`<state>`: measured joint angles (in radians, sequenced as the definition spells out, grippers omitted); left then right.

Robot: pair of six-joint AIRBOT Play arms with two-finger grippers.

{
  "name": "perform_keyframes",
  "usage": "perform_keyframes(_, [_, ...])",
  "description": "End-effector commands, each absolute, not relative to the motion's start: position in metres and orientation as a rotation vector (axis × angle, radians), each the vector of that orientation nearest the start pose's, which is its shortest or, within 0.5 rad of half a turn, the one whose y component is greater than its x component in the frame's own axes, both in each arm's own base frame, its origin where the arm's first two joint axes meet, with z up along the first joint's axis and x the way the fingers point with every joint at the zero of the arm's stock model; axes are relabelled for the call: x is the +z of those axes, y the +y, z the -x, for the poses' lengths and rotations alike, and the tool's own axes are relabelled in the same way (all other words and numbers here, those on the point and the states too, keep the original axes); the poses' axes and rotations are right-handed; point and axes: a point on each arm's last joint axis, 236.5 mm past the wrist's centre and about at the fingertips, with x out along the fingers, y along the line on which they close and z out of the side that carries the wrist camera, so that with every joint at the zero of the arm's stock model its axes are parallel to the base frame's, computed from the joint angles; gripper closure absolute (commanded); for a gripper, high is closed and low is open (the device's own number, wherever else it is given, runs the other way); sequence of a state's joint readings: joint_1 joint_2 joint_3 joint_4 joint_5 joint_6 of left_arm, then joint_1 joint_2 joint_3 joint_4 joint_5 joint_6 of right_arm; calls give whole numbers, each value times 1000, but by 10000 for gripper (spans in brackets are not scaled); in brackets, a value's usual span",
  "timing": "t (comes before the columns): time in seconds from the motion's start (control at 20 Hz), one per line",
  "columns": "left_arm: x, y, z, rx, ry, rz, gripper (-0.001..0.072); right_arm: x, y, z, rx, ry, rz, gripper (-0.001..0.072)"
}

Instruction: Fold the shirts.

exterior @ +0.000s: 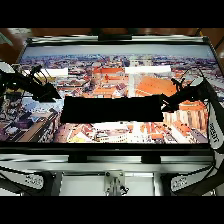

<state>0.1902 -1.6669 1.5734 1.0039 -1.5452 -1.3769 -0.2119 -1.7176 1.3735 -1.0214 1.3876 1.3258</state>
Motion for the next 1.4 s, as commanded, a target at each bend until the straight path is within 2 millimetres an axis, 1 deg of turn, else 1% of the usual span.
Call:
perform_keyframes(0.0, [14,-49,-417,-424,1484,462,193,-66,20,-394,286,1581,-491,39])
perform_keyframes(0.1, [14,-49,-417,-424,1485,463,193,-75,31,-397,314,1588,-528,39])
perform_keyframes(0.25, [15,-49,-415,-427,1492,463,193,-94,41,-405,315,1591,-552,39])
perform_keyframes(0.3, [15,-49,-414,-429,1496,463,193,-98,44,-409,313,1580,-566,39])
perform_keyframes(0.4, [15,-49,-414,-429,1495,463,193,-97,50,-419,319,1544,-612,41])
perform_keyframes(0.45, [15,-49,-414,-429,1495,463,193,-95,53,-422,326,1530,-629,131])
perform_keyframes(0.5, [15,-49,-414,-429,1495,463,193,-94,55,-424,336,1520,-641,238])
perform_keyframes(0.6, [15,-50,-414,-429,1494,463,193,-94,57,-424,341,1519,-634,382])
perform_keyframes(0.65, [15,-50,-415,-431,1493,465,193,-94,58,-425,342,1519,-632,474])
perform_keyframes(0.7, [15,-50,-415,-432,1493,466,193,-93,61,-425,349,1518,-634,592])
perform_keyframes(0.75, [15,-50,-415,-432,1493,466,193,-92,62,-425,351,1516,-637,642])
perform_keyframes(0.8, [15,-51,-414,-433,1494,464,193,-87,67,-426,376,1507,-654,642])
perform_keyframes(0.85, [16,-54,-414,-439,1494,464,193,-77,74,-428,418,1483,-670,642])
perform_keyframes(0.95, [19,-68,-417,-474,1481,475,194,-49,80,-435,461,1410,-669,642])
perform_keyframes(1.05, [25,-92,-425,-514,1442,487,269,-13,81,-436,465,1347,-646,642])
perform_keyframes(1.1, [25,-104,-432,-505,1420,496,269,5,82,-433,455,1330,-656,642])
perform_keyframes(1.15, [25,-121,-440,-502,1389,487,307,22,83,-428,443,1323,-664,643])
perform_keyframes(1.2, [26,-139,-445,-520,1360,460,466,34,83,-422,442,1318,-655,642])
perform_keyframes(1.25, [26,-162,-446,-548,1338,429,608,44,82,-416,434,1316,-646,642])
perform_keyframes(1.3, [26,-185,-445,-578,1323,401,661,53,80,-411,418,1315,-641,642])
perform_keyframes(1.35, [27,-210,-441,-615,1312,368,672,62,80,-405,414,1315,-635,642])
